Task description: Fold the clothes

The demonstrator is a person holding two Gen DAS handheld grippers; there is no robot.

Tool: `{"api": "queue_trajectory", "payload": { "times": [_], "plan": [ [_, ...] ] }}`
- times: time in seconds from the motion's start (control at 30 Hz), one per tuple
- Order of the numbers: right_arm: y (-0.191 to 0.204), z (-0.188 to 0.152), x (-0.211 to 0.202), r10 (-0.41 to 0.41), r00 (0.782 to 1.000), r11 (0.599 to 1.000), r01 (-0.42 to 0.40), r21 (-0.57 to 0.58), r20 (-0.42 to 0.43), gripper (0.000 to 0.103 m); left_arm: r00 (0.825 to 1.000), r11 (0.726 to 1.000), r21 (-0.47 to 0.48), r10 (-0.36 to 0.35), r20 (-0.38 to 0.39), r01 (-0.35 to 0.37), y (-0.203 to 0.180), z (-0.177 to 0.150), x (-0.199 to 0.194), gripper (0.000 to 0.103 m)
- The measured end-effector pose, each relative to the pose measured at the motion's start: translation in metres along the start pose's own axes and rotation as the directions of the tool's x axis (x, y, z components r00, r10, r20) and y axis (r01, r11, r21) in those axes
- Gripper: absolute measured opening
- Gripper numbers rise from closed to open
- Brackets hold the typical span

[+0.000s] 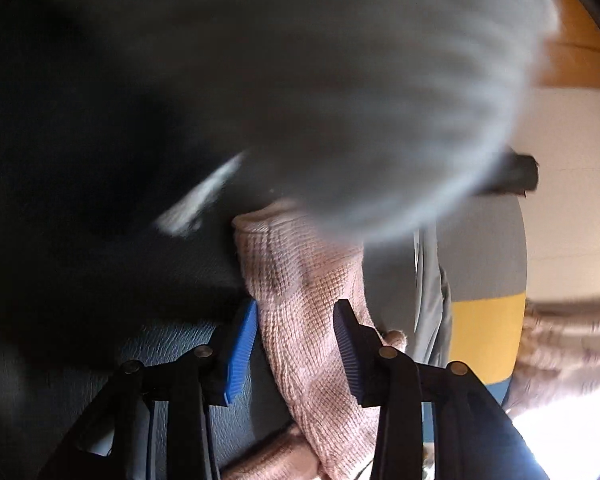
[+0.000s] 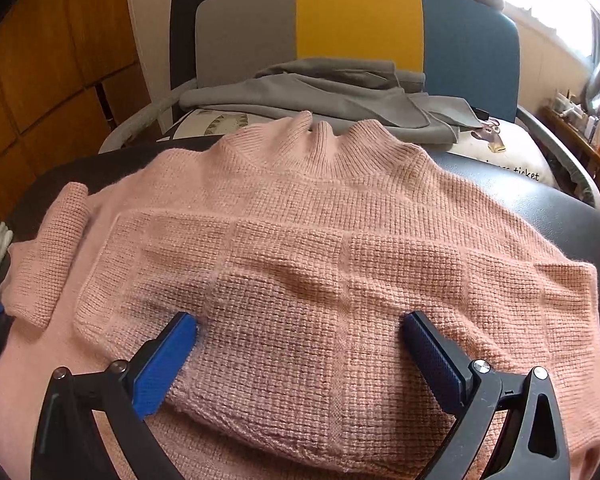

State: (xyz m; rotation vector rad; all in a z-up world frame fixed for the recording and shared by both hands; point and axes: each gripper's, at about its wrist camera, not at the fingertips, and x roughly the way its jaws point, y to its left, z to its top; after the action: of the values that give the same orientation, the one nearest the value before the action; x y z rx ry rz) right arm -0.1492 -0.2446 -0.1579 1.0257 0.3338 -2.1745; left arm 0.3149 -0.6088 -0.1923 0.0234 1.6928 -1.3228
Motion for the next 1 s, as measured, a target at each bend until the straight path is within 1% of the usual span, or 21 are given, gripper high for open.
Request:
{"api": "queue_trajectory", "payload": {
  "times": [0.07,0.17,0.23,0.27,0.3,0.33,0.43,0.5,0.57,0.7,0.77,0.83,0.9,0.97,1.0],
  "plan": [
    [0.000,0.000,-0.001,0.007,1.000,1.000,-0.007,0.006,0.004,0.103,1.000,1.000,-0.001,0.018,0.020,-0.018,-0.001,-0.006,-0.001,0.040],
    [-0.001,-0.001,-0.002,0.021,1.000,1.000,-0.021,0.017,0.010,0.103,0.996,0.996,0.052,0.076,0.038,-0.077,-0.013,-0.013,0.004,0.039],
    [-0.002,-0.002,-0.003,0.030,0.999,0.999,-0.030,0.023,0.014,0.103,0.995,0.991,0.094,0.094,0.028,-0.096,-0.021,-0.018,0.011,0.031],
    [-0.003,-0.002,-0.004,0.034,0.999,0.999,-0.034,0.027,0.016,0.103,0.995,0.990,0.107,0.094,0.015,-0.095,-0.022,-0.018,0.015,0.016],
    [-0.003,-0.003,-0.004,0.038,0.999,0.999,-0.039,0.030,0.018,0.103,0.996,0.990,0.109,0.090,-0.007,-0.088,-0.021,-0.019,0.019,0.010],
    [-0.003,-0.003,-0.004,0.041,0.999,0.999,-0.042,0.033,0.019,0.103,0.996,0.991,0.108,0.085,-0.024,-0.082,-0.019,-0.019,0.022,0.010],
    [-0.004,-0.003,-0.005,0.045,0.999,0.998,-0.045,0.035,0.020,0.103,0.997,0.984,0.158,0.080,-0.002,-0.079,-0.026,-0.020,0.022,0.009],
    [-0.003,-0.003,-0.005,0.043,0.999,0.998,-0.043,0.035,0.019,0.103,0.999,0.982,0.182,0.051,-0.016,-0.047,-0.030,-0.021,0.022,0.009],
    [-0.003,-0.003,-0.005,0.035,0.999,0.999,-0.036,0.030,0.016,0.103,1.000,0.969,0.245,0.019,-0.022,-0.014,-0.040,-0.027,0.019,0.009],
    [-0.002,-0.003,-0.004,0.028,1.000,0.999,-0.028,0.024,0.013,0.103,0.998,0.925,0.375,-0.040,-0.047,0.054,-0.062,-0.039,0.014,0.009],
    [-0.002,-0.002,-0.004,0.026,1.000,0.999,-0.027,0.023,0.012,0.103,0.995,0.894,0.438,-0.067,-0.076,0.094,-0.075,-0.048,0.011,0.009],
    [-0.002,-0.002,-0.003,0.026,1.000,0.999,-0.027,0.023,0.012,0.103,0.990,0.855,0.500,-0.093,-0.110,0.136,-0.087,-0.058,0.007,0.009],
    [-0.002,-0.002,-0.003,0.027,1.000,0.999,-0.027,0.022,0.012,0.103,0.982,0.809,0.560,-0.111,-0.152,0.179,-0.116,-0.079,0.016,0.009],
    [-0.003,-0.002,-0.004,0.030,0.999,0.999,-0.030,0.024,0.013,0.103,0.970,0.761,0.608,-0.124,-0.209,0.228,-0.133,-0.102,0.024,0.009],
    [-0.003,-0.002,-0.004,0.031,0.999,0.999,-0.032,0.025,0.014,0.103,0.961,0.733,0.630,-0.125,-0.245,0.256,-0.140,-0.113,0.028,0.009]
  ]
}}
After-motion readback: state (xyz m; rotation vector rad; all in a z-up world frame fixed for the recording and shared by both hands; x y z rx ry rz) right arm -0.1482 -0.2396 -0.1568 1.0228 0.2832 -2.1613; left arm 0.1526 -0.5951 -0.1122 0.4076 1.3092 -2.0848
